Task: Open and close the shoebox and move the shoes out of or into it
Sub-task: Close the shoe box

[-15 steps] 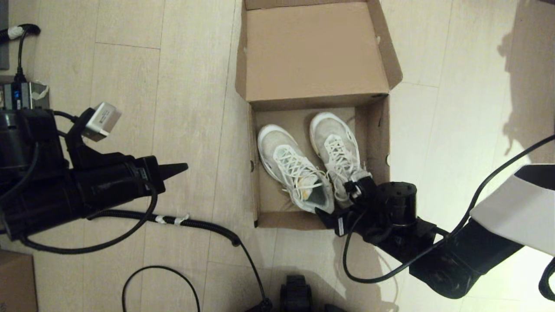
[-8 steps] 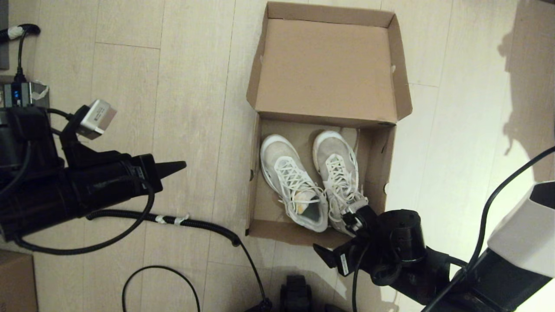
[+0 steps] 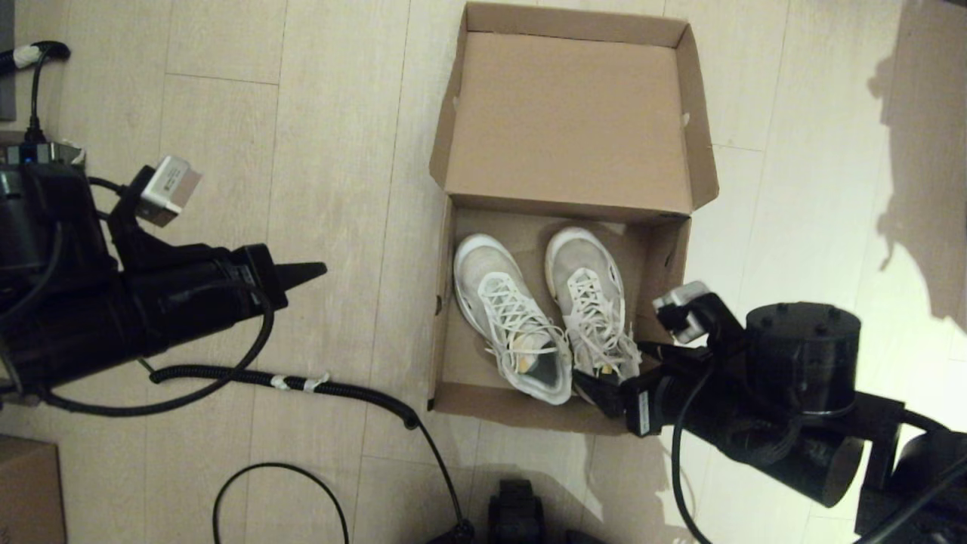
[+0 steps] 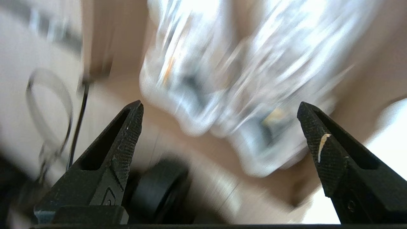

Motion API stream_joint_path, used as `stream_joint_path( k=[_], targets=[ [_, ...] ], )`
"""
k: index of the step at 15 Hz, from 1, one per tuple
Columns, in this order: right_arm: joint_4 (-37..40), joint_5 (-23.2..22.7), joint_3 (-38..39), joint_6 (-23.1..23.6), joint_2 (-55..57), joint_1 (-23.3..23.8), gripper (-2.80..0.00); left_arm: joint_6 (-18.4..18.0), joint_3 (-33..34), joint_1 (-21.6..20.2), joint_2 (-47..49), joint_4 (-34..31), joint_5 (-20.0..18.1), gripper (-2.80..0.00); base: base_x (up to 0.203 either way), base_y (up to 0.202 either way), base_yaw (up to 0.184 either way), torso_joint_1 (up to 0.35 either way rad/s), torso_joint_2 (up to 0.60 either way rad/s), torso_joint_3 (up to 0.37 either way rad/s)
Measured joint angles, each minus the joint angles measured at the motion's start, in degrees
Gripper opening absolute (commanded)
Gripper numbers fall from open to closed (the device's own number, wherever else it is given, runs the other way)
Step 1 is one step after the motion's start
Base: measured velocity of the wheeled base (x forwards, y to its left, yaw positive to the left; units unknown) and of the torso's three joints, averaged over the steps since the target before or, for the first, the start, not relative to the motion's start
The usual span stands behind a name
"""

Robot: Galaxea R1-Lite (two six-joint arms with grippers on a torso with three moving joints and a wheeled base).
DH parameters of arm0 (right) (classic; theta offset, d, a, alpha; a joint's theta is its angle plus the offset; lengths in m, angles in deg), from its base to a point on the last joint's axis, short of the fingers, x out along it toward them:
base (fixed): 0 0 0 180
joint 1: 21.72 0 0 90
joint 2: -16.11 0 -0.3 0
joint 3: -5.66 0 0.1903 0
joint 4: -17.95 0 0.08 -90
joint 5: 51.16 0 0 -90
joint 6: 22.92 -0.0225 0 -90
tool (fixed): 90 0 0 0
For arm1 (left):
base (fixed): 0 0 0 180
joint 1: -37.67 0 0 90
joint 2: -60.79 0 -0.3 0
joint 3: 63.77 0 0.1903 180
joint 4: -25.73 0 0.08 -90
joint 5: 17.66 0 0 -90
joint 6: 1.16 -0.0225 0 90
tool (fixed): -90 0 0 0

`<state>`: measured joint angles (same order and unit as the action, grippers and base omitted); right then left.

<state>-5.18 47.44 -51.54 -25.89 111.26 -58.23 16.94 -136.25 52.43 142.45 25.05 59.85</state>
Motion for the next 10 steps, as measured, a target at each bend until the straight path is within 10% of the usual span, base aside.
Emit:
stream_joint_path(
  k=[1,6,10],
  targets=[
    [2.53,0.96,-2.17,0.03,-2.13,0.85,-2.80,0.74,-1.99,0.00,0.95,-0.01,-0.08,-2.80,0.000,0.000,0.000,0.000,0.00,0.000],
    [11.77,-0.01,-12.73,-0.62,-7.18,12.58,-2.80,1.29,-10.92,-0.07,7.20,-0.08,-3.28,-2.80,0.000,0.000,0.000,0.000,0.00,0.000],
    [20.48,-10.69,-22.60,-6.18,-7.05,28.50,-2.80,1.52,-20.35,-0.41,14.45,-0.06,-8.50,-2.80,0.000,0.000,0.000,0.000,0.00,0.000]
  ],
)
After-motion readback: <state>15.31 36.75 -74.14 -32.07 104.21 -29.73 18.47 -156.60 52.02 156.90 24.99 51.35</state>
